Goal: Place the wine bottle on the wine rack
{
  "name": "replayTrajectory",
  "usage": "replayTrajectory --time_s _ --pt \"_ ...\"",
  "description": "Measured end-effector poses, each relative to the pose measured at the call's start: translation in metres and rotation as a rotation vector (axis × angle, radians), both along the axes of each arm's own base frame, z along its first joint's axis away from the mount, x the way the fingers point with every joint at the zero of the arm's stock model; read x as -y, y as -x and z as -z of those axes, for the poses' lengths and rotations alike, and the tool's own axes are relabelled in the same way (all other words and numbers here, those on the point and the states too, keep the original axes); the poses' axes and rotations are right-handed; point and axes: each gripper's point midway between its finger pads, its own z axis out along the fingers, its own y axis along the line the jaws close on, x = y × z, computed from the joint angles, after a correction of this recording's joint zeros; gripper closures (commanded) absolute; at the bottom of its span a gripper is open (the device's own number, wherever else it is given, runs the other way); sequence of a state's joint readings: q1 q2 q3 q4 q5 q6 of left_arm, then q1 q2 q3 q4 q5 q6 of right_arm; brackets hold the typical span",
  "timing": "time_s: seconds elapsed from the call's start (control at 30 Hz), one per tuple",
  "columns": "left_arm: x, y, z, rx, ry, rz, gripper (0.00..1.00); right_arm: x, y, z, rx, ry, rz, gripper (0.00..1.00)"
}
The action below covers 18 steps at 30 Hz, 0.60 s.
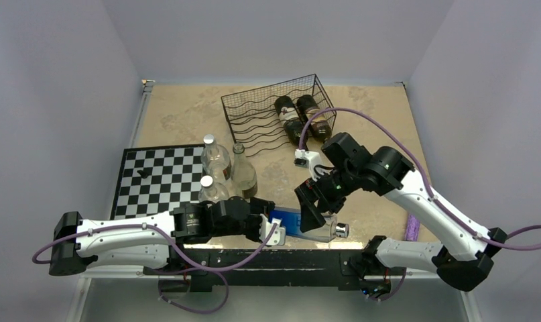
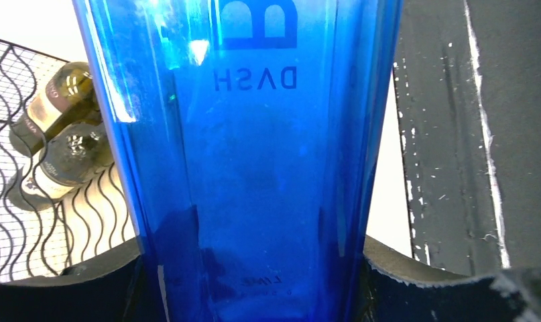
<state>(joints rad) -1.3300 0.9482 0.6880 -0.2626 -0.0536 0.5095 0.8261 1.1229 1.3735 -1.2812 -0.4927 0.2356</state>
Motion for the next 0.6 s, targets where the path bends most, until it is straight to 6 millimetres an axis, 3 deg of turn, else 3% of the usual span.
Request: replayTrajectory --time_s 0.33,0.6 --pt "0.003 -0.018 -0.008 0.111 -0.002 -0.03 1.0 -0.005 0.018 0.014 -0.152 0.011 -0.04 0.17" --pt "0.008 -0.02 -0.003 0.14 -0.024 -0.015 1.0 0.0 0.022 0.026 -0.197 0.052 -0.018 0.29"
